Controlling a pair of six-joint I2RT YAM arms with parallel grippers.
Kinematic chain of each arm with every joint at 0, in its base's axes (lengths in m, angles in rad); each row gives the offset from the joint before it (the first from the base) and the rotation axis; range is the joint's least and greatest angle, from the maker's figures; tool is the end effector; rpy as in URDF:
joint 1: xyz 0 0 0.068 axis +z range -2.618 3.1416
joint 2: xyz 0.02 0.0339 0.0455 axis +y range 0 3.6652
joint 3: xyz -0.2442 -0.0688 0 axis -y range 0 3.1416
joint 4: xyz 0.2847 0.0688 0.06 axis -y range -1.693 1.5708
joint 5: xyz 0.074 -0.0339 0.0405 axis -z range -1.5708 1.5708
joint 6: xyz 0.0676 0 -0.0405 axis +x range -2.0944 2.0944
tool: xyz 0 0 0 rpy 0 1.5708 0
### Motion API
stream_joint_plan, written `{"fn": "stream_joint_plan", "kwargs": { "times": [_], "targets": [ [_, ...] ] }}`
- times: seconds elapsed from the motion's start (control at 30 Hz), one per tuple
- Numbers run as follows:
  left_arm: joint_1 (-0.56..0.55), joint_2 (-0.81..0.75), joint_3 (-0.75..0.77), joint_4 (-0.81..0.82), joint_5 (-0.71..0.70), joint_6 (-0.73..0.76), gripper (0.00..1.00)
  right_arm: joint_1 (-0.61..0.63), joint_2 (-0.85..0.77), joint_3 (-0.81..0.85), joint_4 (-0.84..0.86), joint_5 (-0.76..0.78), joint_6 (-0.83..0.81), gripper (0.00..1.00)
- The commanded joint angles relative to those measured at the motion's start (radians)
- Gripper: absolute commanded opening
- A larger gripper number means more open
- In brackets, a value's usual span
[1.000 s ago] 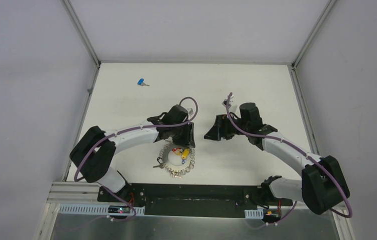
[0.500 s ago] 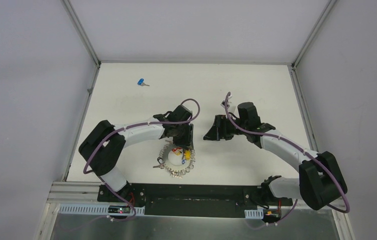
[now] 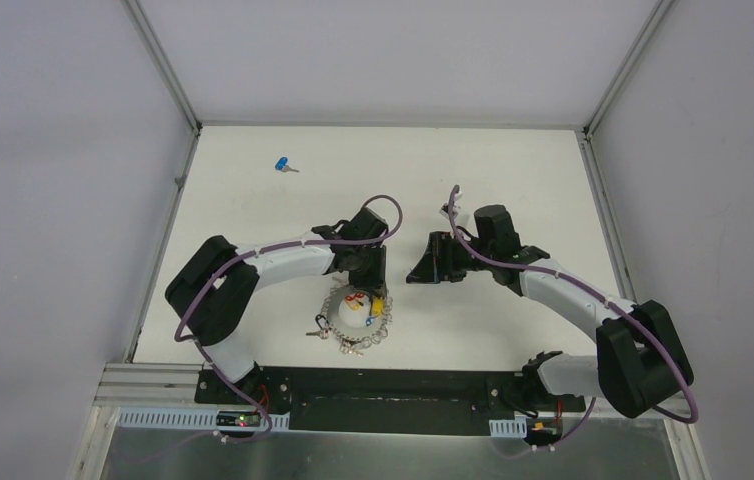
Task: Put the keys on the keyring
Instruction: Pick up the keyring from the center of the board.
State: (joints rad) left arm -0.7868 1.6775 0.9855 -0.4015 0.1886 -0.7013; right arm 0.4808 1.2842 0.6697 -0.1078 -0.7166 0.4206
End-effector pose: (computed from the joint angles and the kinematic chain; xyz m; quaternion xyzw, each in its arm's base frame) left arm 0.2509 -0.2695 0.0961 0.0636 0.9655 -0.2267 0.1112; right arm 0.2560 0.1836 0.1500 -0.1700 0.8487 0.4556 0.2078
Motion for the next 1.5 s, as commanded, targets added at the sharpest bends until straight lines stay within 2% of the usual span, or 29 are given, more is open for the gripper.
{"fn": "stream_joint_plan", "kwargs": {
  "times": [0.0,0.07,0.1,0.13,0.3,0.43,0.6,0.8,0.9,1.07,1.27,1.47],
  "targets": [
    [-0.012,0.043,0.016,-0.017,-0.033,-0.006,0.2,-0.005,-0.003,0.044,0.017,-0.024,0.001,0.72],
    [-0.012,0.03,0.016,-0.019,-0.042,0.002,0.1,-0.005,-0.009,0.043,0.015,-0.02,0.0,0.72],
    [-0.012,0.023,0.014,-0.021,-0.046,0.007,0.01,-0.005,-0.013,0.043,0.016,-0.017,-0.002,0.72],
    [-0.012,0.014,0.013,-0.02,-0.049,0.016,0.0,-0.005,-0.02,0.04,0.015,-0.013,-0.003,0.73],
    [-0.017,-0.052,0.004,-0.003,-0.053,0.088,0.0,-0.005,-0.066,0.026,0.047,0.002,-0.017,0.73],
    [-0.021,-0.162,-0.056,0.092,-0.029,0.15,0.0,-0.005,-0.113,-0.006,0.103,0.006,-0.024,0.73],
    [-0.021,-0.323,-0.194,0.27,0.032,0.207,0.0,-0.005,-0.148,-0.064,0.264,-0.119,-0.052,0.7],
    [-0.022,-0.429,-0.305,0.392,0.121,0.284,0.0,0.028,-0.157,-0.111,0.407,-0.265,-0.159,0.66],
    [-0.023,-0.493,-0.346,0.446,0.155,0.324,0.0,0.064,-0.168,-0.105,0.413,-0.311,-0.25,0.63],
    [-0.025,-0.633,-0.425,0.542,0.203,0.407,0.0,0.119,-0.182,-0.098,0.41,-0.359,-0.374,0.47],
    [-0.031,-0.771,-0.509,0.615,0.244,0.48,0.0,0.179,-0.188,-0.102,0.394,-0.329,-0.46,0.44],
    [-0.036,-0.843,-0.556,0.647,0.273,0.496,0.0,0.25,-0.193,-0.081,0.365,-0.265,-0.538,0.41]
  ]
}}
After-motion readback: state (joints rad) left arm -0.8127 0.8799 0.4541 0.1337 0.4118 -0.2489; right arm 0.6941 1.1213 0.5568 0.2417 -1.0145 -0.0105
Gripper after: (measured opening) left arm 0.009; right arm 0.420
